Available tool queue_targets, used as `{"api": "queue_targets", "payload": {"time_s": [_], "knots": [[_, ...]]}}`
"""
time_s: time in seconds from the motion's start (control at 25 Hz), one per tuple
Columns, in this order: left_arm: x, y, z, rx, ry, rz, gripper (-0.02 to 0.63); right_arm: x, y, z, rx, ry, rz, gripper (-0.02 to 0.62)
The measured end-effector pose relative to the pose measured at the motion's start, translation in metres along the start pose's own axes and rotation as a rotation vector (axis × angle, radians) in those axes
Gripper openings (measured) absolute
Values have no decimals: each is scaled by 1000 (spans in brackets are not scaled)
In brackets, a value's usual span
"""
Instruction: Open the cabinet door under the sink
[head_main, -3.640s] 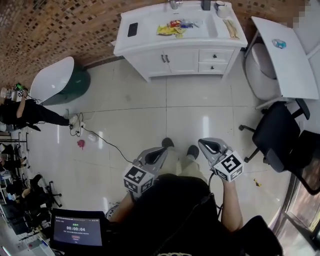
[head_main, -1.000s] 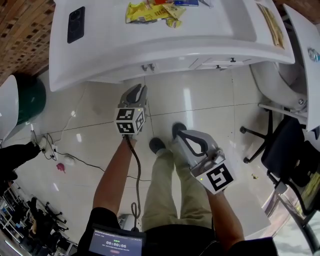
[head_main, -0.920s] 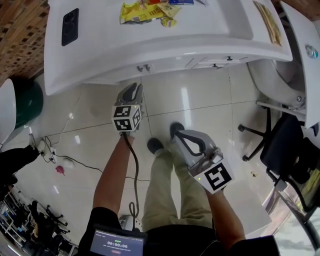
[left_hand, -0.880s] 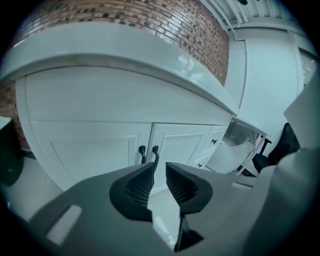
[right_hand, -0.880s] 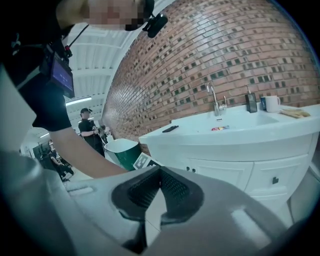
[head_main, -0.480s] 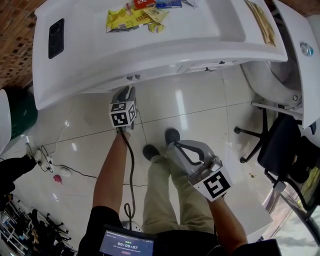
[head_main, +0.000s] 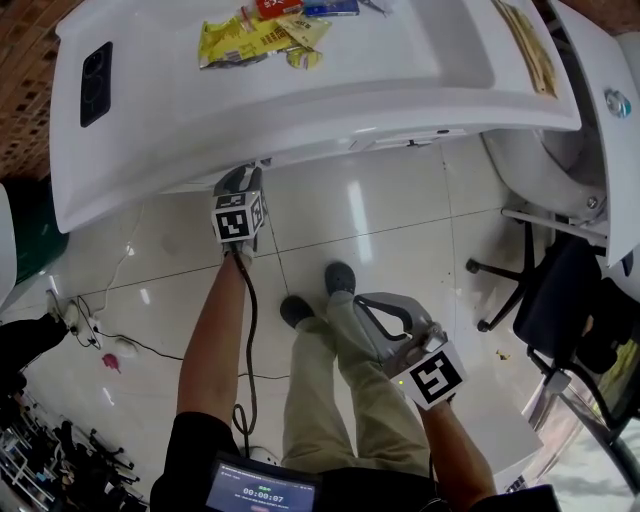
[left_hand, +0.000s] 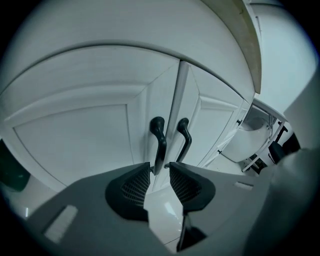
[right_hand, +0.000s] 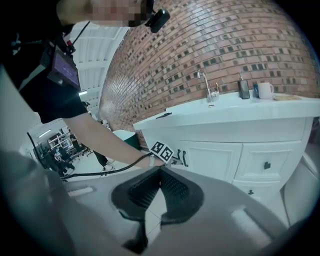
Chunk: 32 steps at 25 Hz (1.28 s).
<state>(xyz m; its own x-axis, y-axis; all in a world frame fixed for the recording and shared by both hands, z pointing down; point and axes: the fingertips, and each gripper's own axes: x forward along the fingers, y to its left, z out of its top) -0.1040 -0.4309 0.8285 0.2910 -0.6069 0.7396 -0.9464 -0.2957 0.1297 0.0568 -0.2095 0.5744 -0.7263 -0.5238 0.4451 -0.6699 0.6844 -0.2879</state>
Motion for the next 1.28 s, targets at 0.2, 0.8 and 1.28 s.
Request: {"api": "queue_targets", "payload": {"time_s": [0.2, 0.8, 1.28], "knots": [[11, -2, 4, 28, 3, 1, 141, -1, -7, -7, -12, 27, 18, -8], [7, -3, 0, 51, 4, 4, 71, -1, -13, -10, -42, 62, 55, -8], [-14, -10, -24, 69, -17, -16, 71, 3, 0, 1, 1, 16, 73, -8]]}}
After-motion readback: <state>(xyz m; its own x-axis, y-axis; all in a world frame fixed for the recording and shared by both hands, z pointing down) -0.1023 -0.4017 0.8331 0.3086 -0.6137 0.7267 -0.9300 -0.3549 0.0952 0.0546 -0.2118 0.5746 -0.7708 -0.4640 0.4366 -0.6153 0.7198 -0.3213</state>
